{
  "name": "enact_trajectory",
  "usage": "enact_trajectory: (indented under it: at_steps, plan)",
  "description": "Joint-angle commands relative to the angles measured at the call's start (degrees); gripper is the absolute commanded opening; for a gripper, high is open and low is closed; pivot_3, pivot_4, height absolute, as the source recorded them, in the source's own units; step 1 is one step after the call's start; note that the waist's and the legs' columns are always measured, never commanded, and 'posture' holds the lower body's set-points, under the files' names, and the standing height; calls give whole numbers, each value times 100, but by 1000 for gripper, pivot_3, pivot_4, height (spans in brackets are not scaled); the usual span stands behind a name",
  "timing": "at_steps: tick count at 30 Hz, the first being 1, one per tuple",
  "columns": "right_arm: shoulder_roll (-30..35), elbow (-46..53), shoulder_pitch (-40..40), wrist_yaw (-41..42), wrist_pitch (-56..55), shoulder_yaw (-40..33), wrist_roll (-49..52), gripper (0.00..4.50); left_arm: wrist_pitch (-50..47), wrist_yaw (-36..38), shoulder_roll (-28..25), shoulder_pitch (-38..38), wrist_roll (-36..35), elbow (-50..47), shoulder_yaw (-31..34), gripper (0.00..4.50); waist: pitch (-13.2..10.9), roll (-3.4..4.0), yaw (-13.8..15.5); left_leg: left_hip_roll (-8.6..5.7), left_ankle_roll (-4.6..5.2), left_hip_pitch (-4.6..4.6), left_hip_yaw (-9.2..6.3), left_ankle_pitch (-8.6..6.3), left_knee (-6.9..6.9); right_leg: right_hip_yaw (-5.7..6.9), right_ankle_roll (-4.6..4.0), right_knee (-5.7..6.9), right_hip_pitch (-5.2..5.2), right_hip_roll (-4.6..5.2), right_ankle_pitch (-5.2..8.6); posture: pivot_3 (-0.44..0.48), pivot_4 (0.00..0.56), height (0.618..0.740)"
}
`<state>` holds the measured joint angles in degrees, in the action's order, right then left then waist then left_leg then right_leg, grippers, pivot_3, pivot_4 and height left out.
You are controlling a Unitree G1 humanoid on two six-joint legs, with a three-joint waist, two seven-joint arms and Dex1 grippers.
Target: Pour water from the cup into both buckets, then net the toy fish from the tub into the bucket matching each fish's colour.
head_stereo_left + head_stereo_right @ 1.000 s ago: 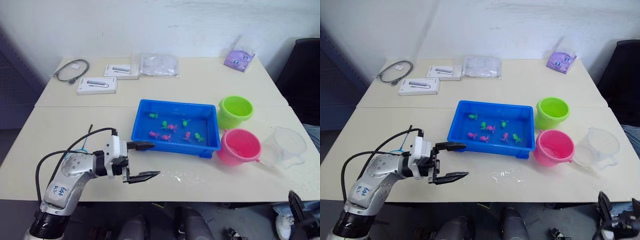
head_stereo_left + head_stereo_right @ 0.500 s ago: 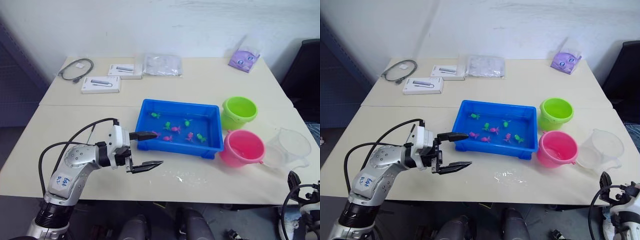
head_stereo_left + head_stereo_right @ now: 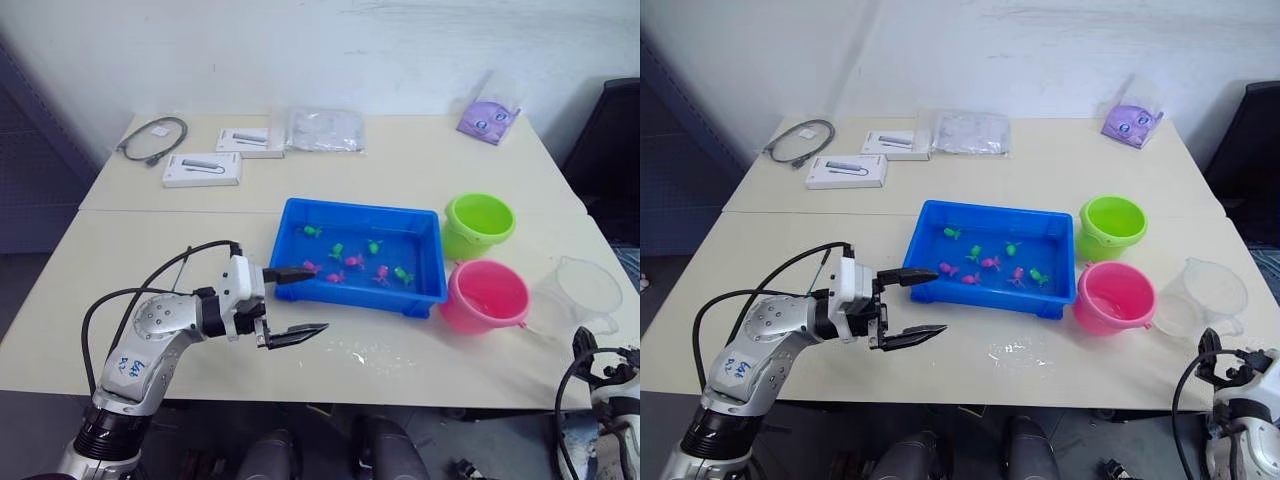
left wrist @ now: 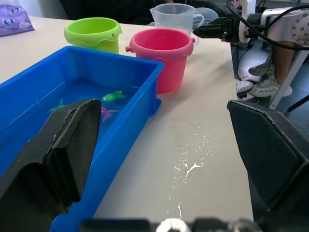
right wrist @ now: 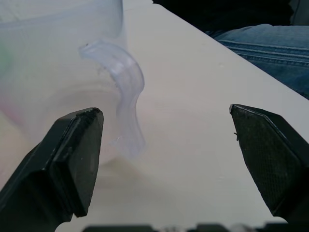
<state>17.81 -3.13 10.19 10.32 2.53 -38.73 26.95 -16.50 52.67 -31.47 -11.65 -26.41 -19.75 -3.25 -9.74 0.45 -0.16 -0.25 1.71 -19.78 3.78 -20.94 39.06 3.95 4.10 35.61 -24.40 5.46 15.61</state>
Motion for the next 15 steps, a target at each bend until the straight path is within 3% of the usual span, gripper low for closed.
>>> enact_trajectory:
  at_steps: [1, 15]
  plan:
    - [116, 3, -110, -346, 43, -162, -99, 4443, 62, -84, 20, 48, -42, -246, 98, 4500, 0, 0, -6, 0, 0, 0, 0, 0, 0, -1, 0, 0, 0, 0, 0, 0, 150, 740]
    - [269, -933, -1096, -737, 266, -299, 206, 4443, 81, -227, 88, 98, -4, -368, 4, 4500, 0, 0, -13, 0, -1, 1, 4, 1, -1, -4, 0, 0, 0, -1, 0, 0, 150, 740]
